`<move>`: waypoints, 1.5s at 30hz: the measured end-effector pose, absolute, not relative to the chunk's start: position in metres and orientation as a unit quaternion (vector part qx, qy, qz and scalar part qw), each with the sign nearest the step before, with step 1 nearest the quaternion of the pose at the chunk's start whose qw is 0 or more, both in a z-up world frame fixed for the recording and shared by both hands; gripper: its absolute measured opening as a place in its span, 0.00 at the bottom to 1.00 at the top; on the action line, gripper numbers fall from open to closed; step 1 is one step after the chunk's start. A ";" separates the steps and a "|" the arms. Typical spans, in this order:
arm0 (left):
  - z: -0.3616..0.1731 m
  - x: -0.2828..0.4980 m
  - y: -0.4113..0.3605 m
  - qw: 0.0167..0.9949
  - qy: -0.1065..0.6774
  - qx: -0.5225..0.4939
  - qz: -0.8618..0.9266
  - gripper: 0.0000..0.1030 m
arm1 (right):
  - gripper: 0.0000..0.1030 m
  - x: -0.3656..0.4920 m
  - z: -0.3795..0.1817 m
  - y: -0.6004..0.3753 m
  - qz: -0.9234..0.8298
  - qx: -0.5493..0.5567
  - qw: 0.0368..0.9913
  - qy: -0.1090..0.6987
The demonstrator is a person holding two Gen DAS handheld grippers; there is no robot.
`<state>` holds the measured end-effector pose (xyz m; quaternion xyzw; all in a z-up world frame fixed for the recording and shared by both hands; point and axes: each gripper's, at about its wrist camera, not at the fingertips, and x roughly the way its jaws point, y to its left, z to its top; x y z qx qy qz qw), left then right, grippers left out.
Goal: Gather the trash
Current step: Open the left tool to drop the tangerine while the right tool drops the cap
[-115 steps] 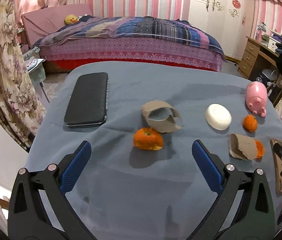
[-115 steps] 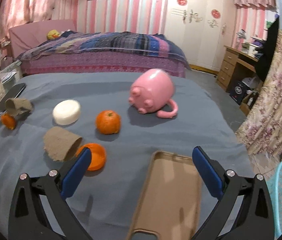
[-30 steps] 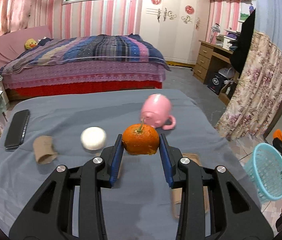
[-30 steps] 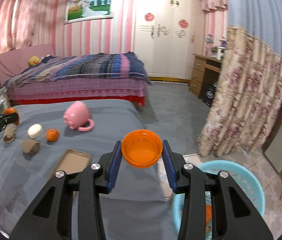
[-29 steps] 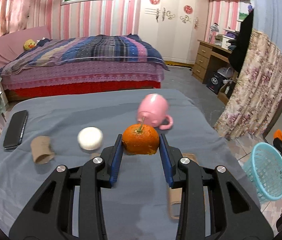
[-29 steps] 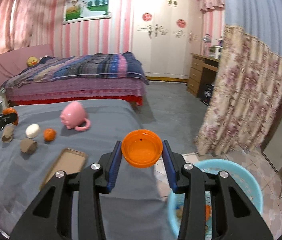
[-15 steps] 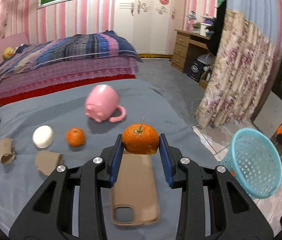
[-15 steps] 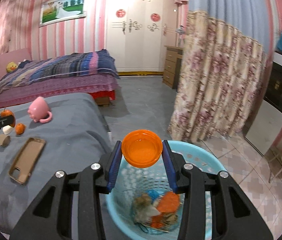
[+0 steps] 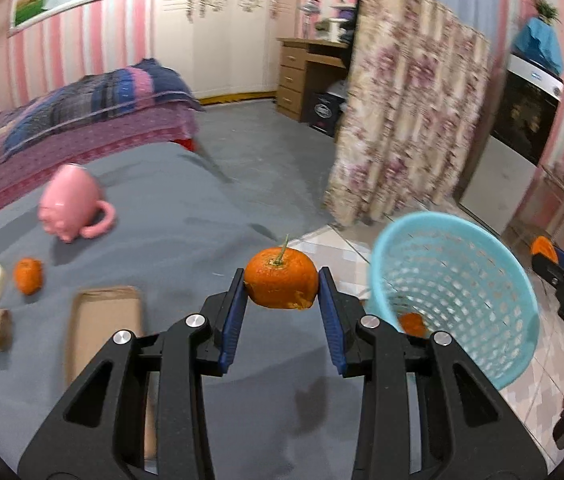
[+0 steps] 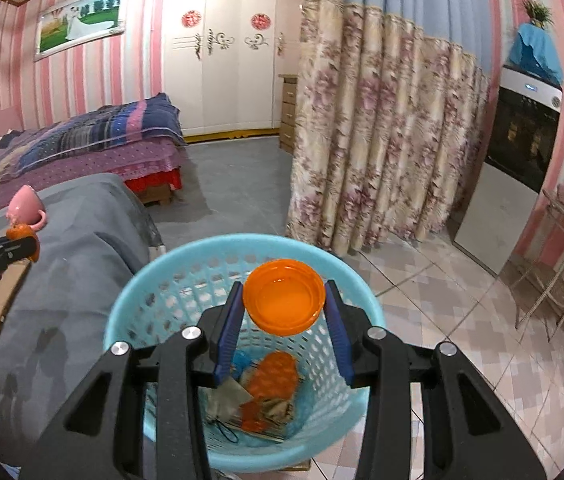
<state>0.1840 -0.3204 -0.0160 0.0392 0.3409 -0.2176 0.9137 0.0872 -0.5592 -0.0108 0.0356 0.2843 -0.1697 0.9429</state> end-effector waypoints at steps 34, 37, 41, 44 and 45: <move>-0.016 0.175 -0.385 0.912 0.325 0.078 -0.236 0.85 | 0.39 0.080 -0.037 -0.593 -0.185 0.068 0.937 0.288; -0.022 0.178 -0.373 0.914 0.330 0.064 -0.225 0.85 | 0.39 0.090 -0.037 -0.581 -0.176 0.058 0.939 0.291; -0.026 0.182 -0.364 0.912 0.339 0.060 -0.224 0.85 | 0.41 0.102 -0.037 -0.570 -0.180 0.048 0.939 0.290; -0.022 0.182 -0.356 0.916 0.331 0.062 -0.219 0.88 | 0.86 0.103 -0.033 -0.567 -0.180 0.059 0.943 0.273; -0.020 0.181 -0.352 0.917 0.329 0.060 -0.217 0.89 | 0.89 0.102 -0.031 -0.566 -0.182 0.060 0.946 0.263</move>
